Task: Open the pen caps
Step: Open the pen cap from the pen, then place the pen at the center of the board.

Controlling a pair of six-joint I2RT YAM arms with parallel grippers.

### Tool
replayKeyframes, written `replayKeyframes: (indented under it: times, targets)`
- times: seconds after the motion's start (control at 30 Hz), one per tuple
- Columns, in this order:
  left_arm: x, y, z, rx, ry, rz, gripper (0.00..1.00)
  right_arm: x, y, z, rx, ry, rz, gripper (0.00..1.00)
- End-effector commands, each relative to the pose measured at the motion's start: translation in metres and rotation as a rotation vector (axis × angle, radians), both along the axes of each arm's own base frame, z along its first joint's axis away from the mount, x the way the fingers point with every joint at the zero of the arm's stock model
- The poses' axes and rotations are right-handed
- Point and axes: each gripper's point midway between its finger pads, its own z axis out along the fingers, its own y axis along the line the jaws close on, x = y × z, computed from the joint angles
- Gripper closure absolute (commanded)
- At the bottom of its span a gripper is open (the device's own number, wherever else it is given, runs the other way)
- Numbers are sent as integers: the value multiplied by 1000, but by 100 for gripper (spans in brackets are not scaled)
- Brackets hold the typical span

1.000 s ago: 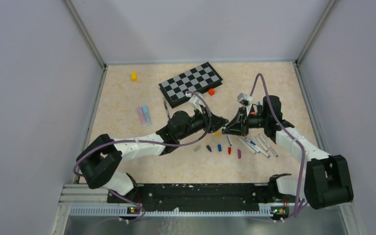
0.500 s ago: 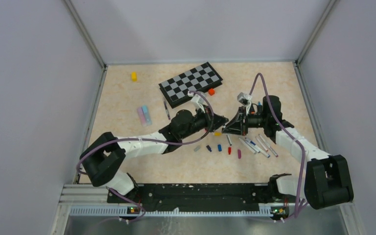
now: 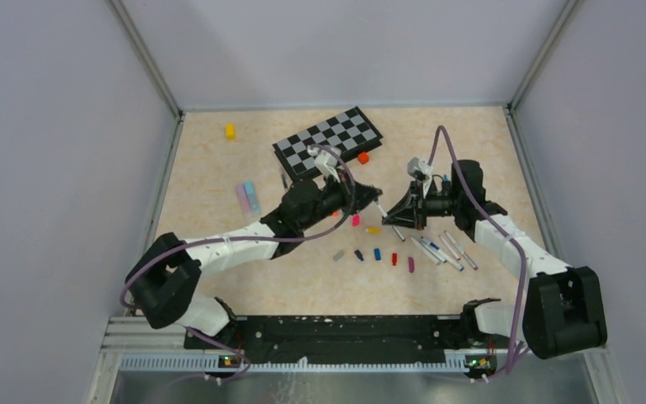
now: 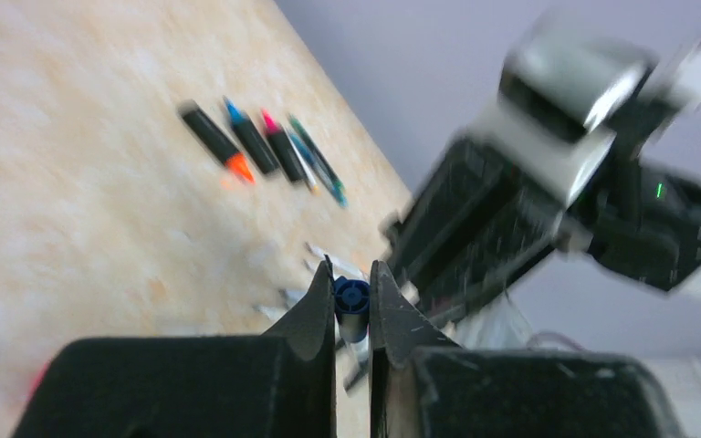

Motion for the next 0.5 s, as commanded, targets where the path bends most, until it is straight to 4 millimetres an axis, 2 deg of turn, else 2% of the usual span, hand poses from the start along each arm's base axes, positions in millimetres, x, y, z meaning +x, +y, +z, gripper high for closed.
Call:
replayKeyframes:
  times: [0.0, 0.23, 0.47]
  targets:
    - [74, 71, 107, -176, -219, 355, 100, -30, 2, -3, 16, 24, 127, 100]
    - [80, 96, 126, -163, -282, 410, 100, -29, 0, -4, -13, -4, 125, 100]
    - [75, 112, 118, -136, -281, 394, 100, -29, -7, -2, -34, -54, 123, 100]
